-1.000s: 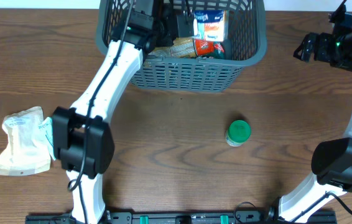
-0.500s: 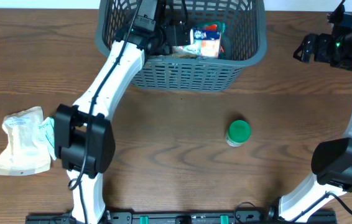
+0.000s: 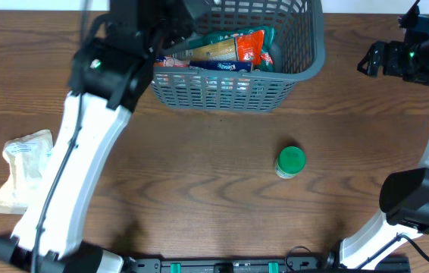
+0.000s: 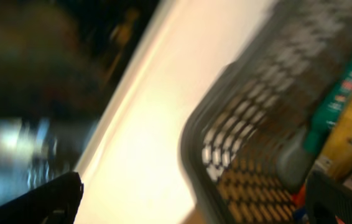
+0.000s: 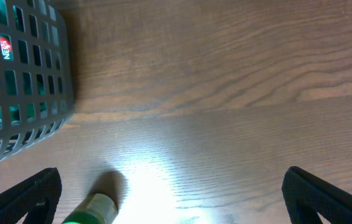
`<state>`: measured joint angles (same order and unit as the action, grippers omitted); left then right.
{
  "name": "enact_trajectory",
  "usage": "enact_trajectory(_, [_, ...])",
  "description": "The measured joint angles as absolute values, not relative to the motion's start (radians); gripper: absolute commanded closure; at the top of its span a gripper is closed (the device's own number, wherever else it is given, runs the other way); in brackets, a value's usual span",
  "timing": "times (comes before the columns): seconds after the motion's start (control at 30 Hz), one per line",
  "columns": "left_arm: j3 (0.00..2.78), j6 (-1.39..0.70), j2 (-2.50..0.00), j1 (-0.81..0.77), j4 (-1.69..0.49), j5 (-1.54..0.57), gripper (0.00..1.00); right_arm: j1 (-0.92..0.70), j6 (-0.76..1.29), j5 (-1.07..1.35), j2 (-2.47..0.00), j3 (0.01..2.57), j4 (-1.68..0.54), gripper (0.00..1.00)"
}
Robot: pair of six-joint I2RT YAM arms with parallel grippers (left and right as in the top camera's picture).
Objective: Pack container
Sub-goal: 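Move the left gripper back to the wrapped pouches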
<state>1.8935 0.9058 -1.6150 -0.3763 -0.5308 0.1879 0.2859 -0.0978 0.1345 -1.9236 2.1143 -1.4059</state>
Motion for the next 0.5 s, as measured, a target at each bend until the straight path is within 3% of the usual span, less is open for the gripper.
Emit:
enact_trajectory(0.13, [1.899,0.585,-1.525,-0.328,-0.768,0.353,0.01,0.286,-0.099,0.134,-1.924,2.114,-1.409,0.01])
enact_trajectory(0.3, [1.893,0.083,-1.447,-0.132,-1.198,0.445,0.01,0.286,-0.099,0.139,-1.924,2.114,-1.412,0.01])
enact_trajectory(0.5, [1.786,-0.208,-1.424,0.099,-1.306,0.413,0.01,0.286,-0.099,0.142,-1.924,2.114,-1.409,0.01])
